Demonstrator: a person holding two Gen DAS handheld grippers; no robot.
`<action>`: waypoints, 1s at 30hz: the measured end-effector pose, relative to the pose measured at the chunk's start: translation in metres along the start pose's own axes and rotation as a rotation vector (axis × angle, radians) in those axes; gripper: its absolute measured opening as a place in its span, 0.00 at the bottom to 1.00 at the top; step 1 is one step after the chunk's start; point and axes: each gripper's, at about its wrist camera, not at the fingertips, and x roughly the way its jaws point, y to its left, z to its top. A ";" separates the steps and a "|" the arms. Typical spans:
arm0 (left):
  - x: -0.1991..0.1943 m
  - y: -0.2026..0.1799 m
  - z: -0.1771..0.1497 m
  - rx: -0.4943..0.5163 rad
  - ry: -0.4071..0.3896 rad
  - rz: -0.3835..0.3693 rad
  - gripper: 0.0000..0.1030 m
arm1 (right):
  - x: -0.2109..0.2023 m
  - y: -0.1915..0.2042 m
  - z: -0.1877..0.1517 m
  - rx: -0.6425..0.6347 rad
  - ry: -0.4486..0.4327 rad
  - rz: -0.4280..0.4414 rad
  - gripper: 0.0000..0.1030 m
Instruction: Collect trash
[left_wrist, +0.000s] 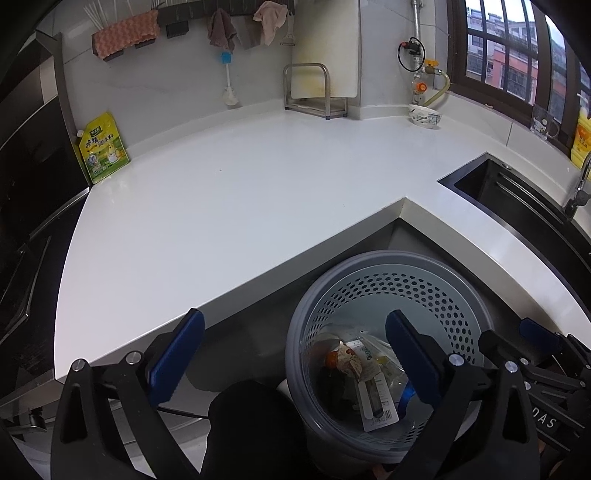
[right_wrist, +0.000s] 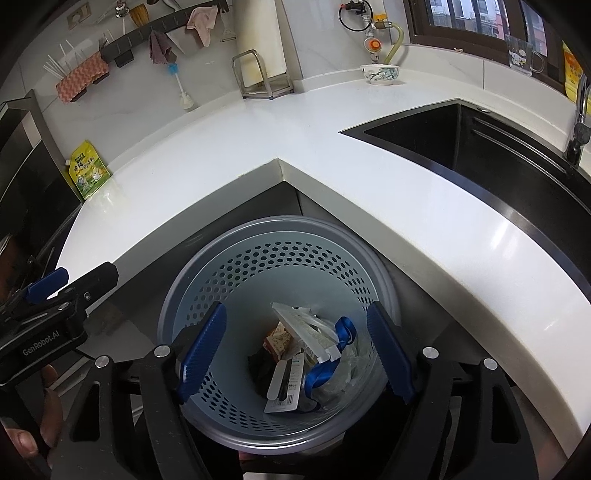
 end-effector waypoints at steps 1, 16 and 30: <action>0.000 0.000 0.000 -0.001 0.001 -0.001 0.94 | 0.000 0.000 0.000 -0.001 0.000 -0.002 0.73; 0.005 0.000 0.000 -0.004 0.014 0.013 0.94 | -0.001 0.000 0.000 -0.012 -0.002 -0.021 0.73; 0.004 0.003 -0.001 -0.009 0.006 0.027 0.94 | 0.000 0.001 -0.001 -0.022 0.001 -0.030 0.74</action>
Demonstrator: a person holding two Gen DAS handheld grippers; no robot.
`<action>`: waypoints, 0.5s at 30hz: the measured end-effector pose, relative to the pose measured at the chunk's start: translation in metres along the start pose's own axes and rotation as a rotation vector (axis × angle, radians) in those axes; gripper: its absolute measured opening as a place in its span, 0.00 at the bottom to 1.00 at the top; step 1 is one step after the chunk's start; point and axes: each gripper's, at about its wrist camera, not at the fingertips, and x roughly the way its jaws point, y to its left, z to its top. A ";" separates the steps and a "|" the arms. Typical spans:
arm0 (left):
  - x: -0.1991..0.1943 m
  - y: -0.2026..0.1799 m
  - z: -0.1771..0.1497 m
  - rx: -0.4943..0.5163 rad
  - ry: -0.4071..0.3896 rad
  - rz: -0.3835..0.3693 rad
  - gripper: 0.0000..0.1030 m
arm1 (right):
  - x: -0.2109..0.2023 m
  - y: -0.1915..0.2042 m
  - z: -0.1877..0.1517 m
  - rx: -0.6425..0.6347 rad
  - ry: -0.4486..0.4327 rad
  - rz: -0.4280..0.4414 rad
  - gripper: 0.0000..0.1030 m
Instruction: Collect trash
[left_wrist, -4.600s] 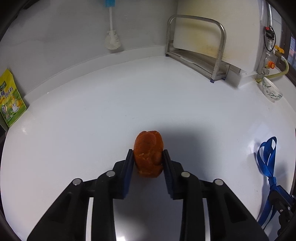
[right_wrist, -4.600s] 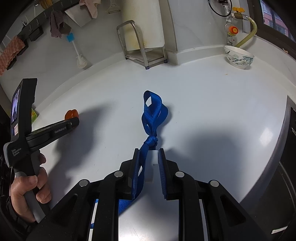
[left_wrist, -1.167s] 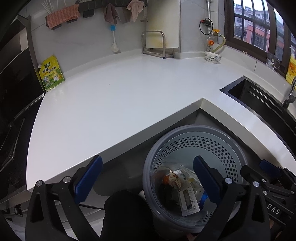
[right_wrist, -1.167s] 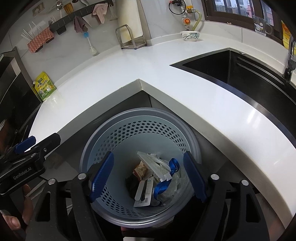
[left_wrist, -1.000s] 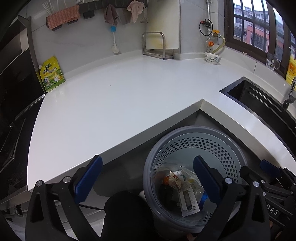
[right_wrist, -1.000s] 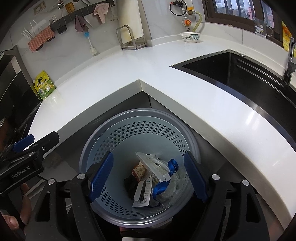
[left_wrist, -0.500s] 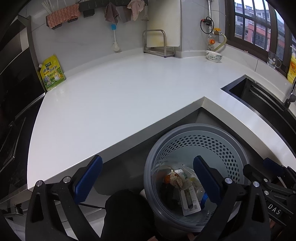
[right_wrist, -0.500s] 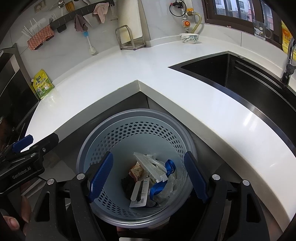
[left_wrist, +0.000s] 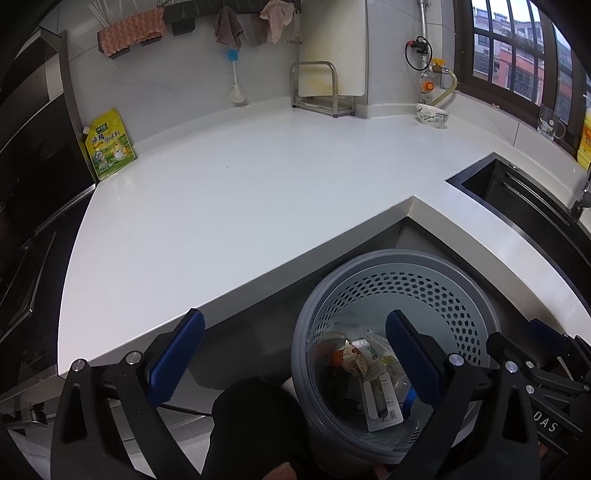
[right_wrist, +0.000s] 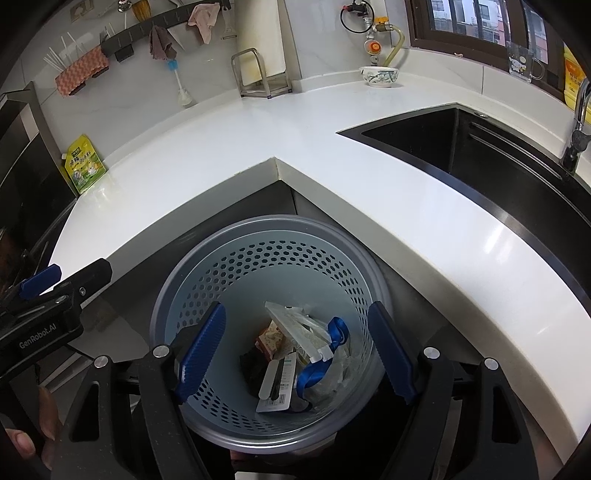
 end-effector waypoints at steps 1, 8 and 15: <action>0.000 0.000 0.000 0.000 0.000 0.000 0.94 | 0.000 0.000 0.000 -0.001 0.000 0.000 0.74; 0.003 0.002 -0.001 -0.013 0.020 -0.005 0.94 | 0.000 0.001 0.000 -0.002 0.002 -0.002 0.74; 0.003 0.003 -0.001 -0.014 0.016 -0.011 0.94 | 0.000 0.001 0.000 -0.004 0.002 -0.003 0.74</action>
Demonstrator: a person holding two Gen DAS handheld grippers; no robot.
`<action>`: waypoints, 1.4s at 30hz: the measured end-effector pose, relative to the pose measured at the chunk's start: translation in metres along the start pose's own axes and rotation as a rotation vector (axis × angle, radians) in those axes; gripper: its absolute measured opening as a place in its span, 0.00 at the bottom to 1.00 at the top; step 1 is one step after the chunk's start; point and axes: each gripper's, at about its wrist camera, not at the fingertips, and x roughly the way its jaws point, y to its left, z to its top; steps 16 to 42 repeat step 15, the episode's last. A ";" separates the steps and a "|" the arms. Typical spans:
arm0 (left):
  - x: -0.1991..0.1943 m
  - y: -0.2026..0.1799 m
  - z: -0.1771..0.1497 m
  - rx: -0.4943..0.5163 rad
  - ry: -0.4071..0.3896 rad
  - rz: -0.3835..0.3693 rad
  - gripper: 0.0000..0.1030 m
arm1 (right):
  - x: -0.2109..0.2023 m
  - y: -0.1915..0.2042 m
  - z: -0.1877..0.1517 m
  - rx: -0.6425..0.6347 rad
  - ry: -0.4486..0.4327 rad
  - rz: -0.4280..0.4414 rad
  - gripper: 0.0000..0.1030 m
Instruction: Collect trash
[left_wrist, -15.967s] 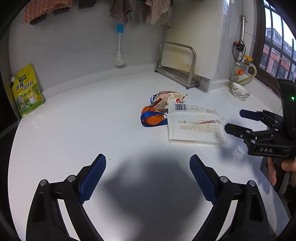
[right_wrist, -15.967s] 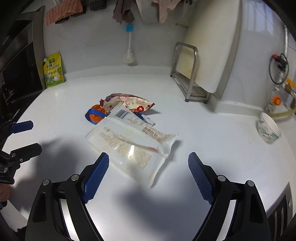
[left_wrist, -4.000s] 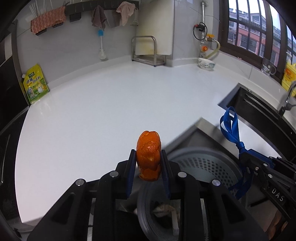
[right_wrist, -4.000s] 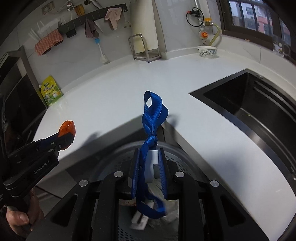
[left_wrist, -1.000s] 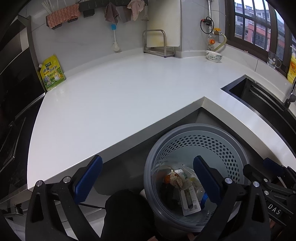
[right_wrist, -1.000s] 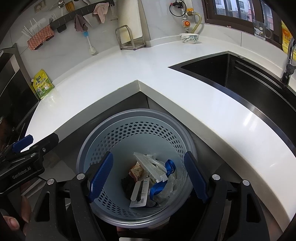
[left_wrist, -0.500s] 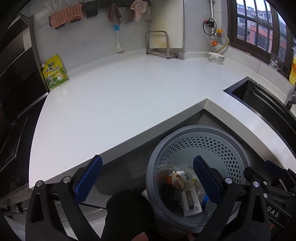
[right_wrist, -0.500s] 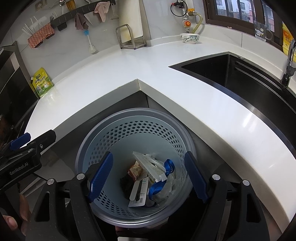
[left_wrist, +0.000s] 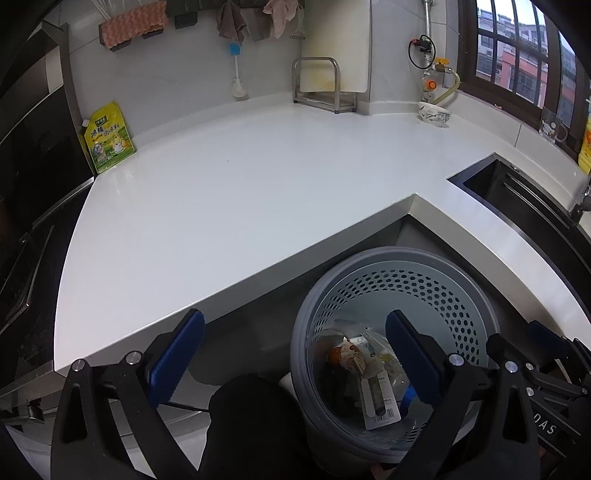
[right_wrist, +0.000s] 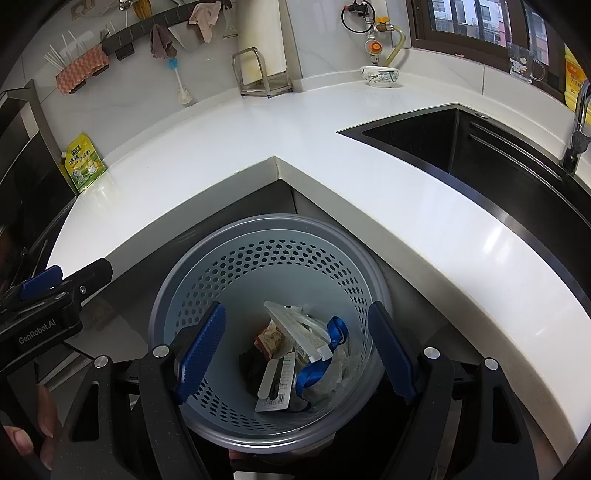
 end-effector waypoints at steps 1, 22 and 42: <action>0.000 0.000 0.000 0.003 -0.002 -0.001 0.94 | 0.000 0.000 0.000 0.000 0.000 -0.001 0.74; -0.001 -0.001 0.001 0.001 0.003 -0.001 0.94 | 0.000 0.000 0.000 -0.002 -0.003 -0.005 0.74; -0.001 -0.001 0.001 0.001 0.003 -0.001 0.94 | 0.000 0.000 0.000 -0.002 -0.003 -0.005 0.74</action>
